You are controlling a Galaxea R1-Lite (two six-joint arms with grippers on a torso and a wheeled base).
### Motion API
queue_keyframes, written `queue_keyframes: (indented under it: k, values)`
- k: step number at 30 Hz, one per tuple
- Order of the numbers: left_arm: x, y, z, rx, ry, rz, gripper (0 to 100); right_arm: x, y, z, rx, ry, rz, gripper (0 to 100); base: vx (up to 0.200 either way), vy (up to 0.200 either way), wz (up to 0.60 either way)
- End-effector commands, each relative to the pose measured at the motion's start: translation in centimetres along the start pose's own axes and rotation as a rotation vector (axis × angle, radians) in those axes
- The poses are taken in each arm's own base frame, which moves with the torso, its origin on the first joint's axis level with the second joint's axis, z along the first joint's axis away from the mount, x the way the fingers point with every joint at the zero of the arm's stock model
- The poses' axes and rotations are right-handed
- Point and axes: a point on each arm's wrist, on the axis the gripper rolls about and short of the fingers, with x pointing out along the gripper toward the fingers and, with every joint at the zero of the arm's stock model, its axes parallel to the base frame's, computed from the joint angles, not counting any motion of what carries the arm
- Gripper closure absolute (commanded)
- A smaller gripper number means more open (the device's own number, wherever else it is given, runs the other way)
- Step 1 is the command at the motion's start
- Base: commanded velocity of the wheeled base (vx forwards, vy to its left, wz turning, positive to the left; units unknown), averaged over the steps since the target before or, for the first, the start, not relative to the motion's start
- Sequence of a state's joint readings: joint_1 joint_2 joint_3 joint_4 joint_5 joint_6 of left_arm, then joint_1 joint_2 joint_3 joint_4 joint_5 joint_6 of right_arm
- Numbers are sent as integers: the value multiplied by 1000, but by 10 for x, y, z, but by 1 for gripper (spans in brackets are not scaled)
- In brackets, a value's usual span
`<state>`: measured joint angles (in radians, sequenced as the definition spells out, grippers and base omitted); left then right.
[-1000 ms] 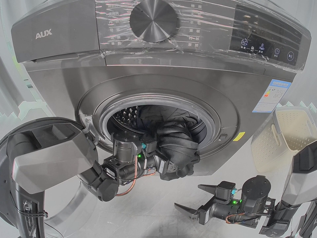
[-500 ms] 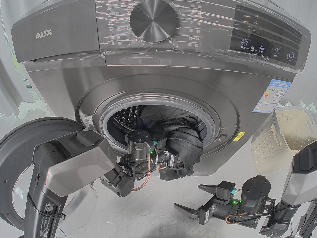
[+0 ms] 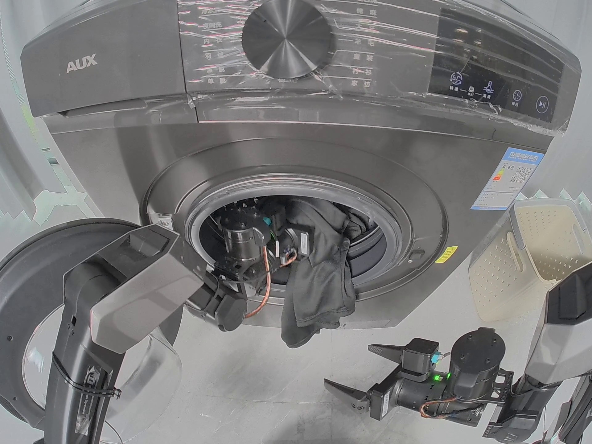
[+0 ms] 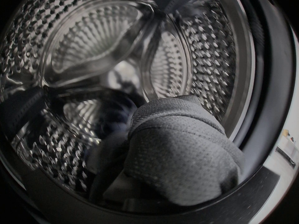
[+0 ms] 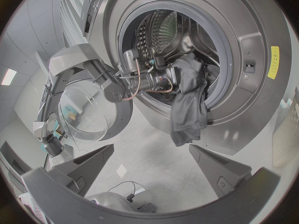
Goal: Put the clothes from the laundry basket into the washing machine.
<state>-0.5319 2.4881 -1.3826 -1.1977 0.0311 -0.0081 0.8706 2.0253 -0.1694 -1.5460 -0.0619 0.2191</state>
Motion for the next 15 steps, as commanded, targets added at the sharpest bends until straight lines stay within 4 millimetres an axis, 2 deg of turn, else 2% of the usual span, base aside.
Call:
queue_keyframes:
  k: [1, 15]
  values:
    - [19, 13, 21, -21, -112, 80, 100, 1, 1, 0, 0, -1, 1, 0, 0, 0, 0]
    - [50, 16, 27, -80, -207, 167, 100, 1, 1, 0, 0, -1, 3, 0, 0, 0, 0]
